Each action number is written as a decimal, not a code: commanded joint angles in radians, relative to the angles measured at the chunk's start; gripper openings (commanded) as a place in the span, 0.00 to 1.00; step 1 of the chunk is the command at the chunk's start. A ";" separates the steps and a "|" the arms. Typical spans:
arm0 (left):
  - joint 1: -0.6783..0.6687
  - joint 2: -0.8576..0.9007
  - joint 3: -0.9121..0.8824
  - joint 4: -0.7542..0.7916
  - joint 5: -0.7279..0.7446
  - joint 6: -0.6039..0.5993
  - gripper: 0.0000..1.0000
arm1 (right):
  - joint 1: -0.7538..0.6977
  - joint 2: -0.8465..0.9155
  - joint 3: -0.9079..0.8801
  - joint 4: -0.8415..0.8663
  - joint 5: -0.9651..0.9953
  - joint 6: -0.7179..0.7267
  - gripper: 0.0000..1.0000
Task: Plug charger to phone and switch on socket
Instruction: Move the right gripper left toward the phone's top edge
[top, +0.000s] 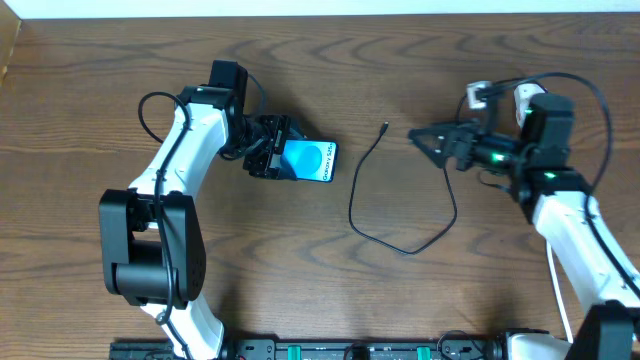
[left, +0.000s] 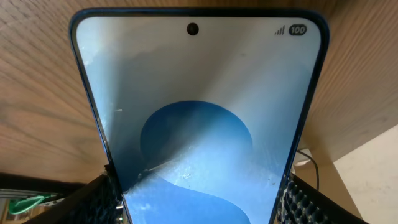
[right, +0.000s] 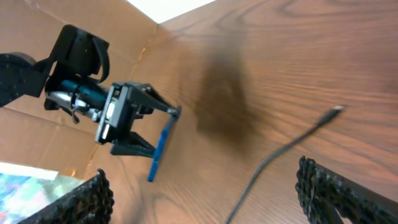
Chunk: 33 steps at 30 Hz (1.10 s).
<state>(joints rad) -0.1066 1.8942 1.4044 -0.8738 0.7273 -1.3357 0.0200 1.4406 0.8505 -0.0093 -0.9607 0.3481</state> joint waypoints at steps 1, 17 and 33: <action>0.004 -0.030 0.023 -0.003 -0.014 -0.009 0.50 | 0.125 0.051 0.017 0.084 0.093 0.196 0.89; 0.004 -0.030 0.023 -0.003 -0.014 -0.009 0.50 | 0.375 0.246 0.018 0.342 0.252 0.479 0.69; -0.048 -0.030 0.023 -0.003 -0.014 -0.009 0.50 | 0.494 0.275 0.018 0.317 0.375 0.505 0.56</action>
<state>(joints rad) -0.1421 1.8942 1.4044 -0.8742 0.7002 -1.3357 0.4881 1.7000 0.8532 0.3248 -0.6407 0.8383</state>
